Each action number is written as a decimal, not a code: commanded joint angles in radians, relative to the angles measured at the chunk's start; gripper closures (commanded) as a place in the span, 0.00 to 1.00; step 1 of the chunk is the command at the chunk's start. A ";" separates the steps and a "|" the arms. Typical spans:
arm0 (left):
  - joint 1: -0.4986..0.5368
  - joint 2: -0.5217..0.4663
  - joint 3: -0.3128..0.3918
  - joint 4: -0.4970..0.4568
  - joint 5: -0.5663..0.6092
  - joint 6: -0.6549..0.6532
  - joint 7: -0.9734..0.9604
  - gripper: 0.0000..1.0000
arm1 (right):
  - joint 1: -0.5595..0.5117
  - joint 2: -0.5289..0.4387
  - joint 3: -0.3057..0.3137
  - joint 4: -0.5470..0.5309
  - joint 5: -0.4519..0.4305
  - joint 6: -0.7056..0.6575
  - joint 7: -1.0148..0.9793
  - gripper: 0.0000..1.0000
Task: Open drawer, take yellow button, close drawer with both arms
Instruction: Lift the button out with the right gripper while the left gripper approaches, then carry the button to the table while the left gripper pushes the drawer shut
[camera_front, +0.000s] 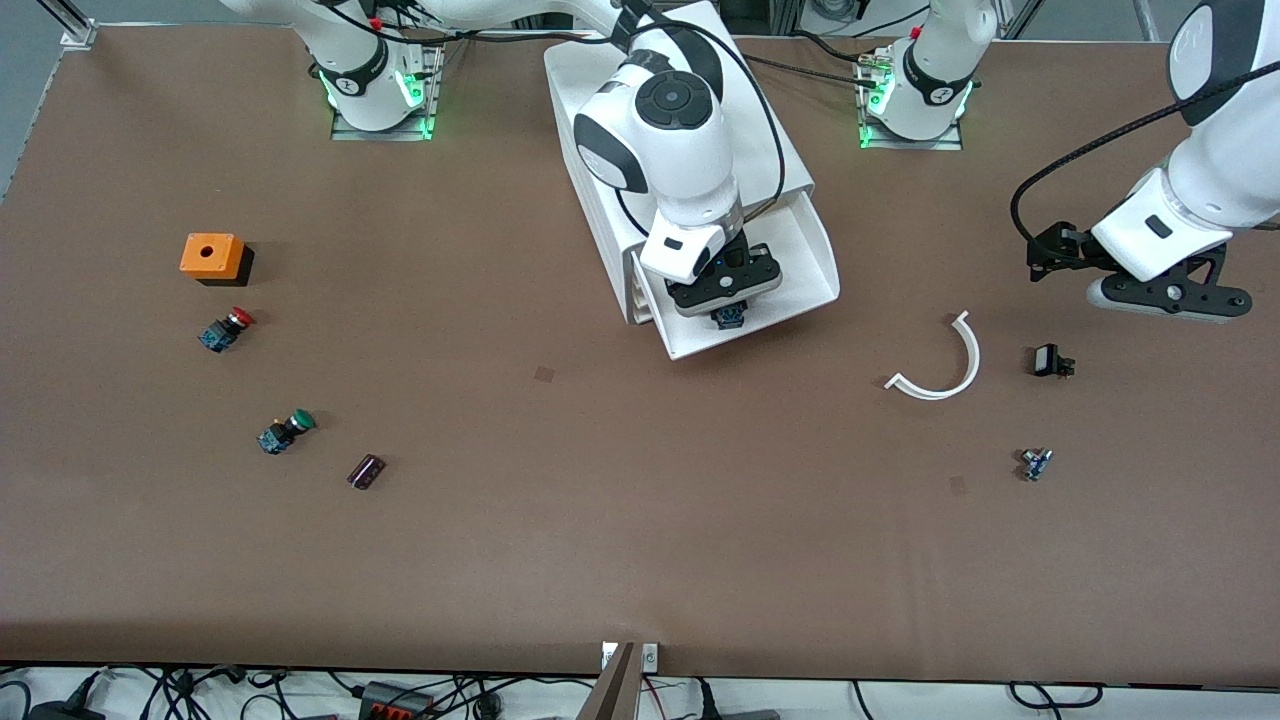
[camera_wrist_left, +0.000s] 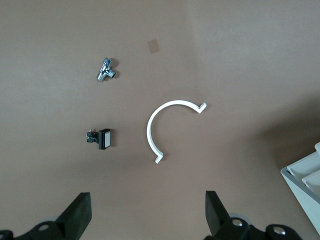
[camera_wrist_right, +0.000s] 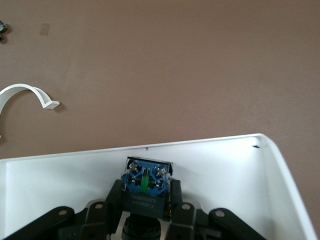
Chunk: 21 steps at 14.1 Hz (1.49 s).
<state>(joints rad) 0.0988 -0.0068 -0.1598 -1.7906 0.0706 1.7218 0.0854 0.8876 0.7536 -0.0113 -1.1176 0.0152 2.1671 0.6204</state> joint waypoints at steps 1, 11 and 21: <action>-0.010 0.010 -0.027 0.045 0.011 -0.046 -0.007 0.00 | -0.028 0.004 -0.006 0.126 -0.015 -0.139 0.006 0.96; -0.079 0.272 -0.037 0.280 -0.097 -0.081 -0.094 0.00 | -0.444 -0.089 0.010 0.046 0.064 -0.414 -0.310 0.97; -0.335 0.490 -0.040 0.264 -0.086 0.281 -0.735 0.00 | -0.624 -0.260 0.005 -0.556 0.081 -0.109 -0.723 0.97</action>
<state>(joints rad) -0.1822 0.4412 -0.2051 -1.5549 -0.0190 1.9792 -0.5382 0.2847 0.5823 -0.0245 -1.4968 0.0853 1.9711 -0.0246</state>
